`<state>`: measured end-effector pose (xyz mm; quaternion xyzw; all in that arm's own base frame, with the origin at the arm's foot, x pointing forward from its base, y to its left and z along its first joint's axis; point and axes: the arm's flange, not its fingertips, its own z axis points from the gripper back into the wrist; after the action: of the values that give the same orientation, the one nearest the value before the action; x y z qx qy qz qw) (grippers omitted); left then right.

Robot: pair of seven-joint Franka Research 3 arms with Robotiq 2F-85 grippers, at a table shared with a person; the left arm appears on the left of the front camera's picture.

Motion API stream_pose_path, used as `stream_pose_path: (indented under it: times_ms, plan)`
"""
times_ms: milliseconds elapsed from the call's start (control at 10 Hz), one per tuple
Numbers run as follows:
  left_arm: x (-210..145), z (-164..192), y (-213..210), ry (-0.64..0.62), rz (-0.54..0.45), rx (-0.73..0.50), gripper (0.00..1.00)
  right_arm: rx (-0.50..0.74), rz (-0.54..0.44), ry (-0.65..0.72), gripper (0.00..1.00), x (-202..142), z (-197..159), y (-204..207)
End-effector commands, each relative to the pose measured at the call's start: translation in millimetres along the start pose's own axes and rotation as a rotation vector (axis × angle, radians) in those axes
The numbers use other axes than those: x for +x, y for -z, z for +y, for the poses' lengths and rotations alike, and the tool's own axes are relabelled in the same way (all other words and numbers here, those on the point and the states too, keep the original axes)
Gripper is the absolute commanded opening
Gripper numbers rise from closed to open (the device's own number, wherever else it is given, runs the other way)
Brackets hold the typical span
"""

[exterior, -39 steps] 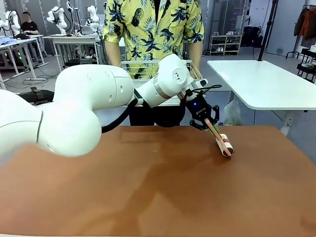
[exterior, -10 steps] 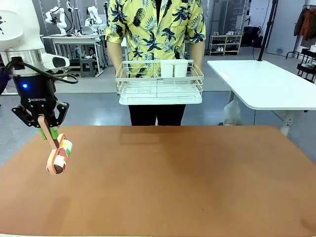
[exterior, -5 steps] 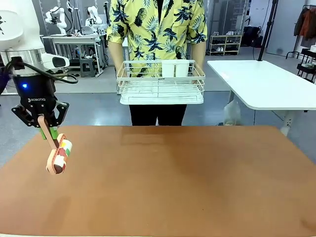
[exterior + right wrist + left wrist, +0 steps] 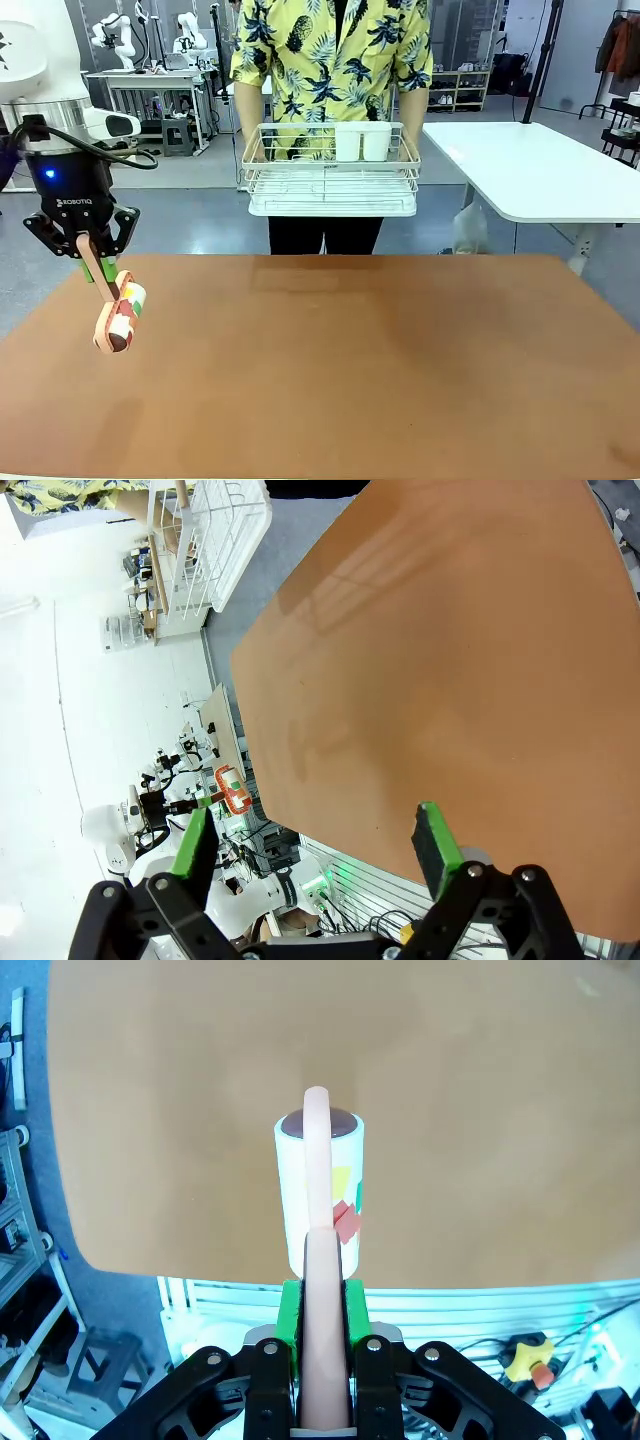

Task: Clean the table.
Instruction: Place the Lint Roller down when the Dish drying rack is positioned in the middle of the table.

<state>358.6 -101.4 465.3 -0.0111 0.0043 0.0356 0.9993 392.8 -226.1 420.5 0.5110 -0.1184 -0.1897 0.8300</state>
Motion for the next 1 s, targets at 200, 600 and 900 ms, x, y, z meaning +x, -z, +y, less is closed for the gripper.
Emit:
stream_pose_path:
  times_ms: [200,600,900]
  plan:
    - [-4.5,2.6,-1.3,0.002,-0.001,-0.001,0.21,0.004,-0.003,-0.003,1.0,-1.1,3.2,-1.3]
    - [-4.5,2.6,-1.3,0.002,-0.001,-0.001,0.21,0.004,-0.003,-0.003,1.0,-1.1,3.2,-1.3]
    - [-4.5,2.6,-1.3,0.002,-0.001,-0.001,0.21,0.004,-0.003,-0.003,1.0,-1.1,3.2,-1.3]
